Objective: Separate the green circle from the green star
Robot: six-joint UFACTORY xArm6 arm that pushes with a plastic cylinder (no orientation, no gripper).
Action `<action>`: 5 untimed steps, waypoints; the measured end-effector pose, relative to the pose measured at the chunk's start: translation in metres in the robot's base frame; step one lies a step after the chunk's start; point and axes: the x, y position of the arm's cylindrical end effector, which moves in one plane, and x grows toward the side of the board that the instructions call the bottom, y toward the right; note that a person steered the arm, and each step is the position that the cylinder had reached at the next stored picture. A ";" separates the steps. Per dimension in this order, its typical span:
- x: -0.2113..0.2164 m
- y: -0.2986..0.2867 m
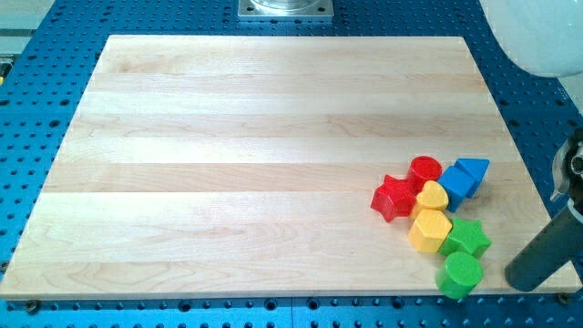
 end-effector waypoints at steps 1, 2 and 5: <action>-0.001 -0.026; 0.000 -0.074; -0.062 -0.174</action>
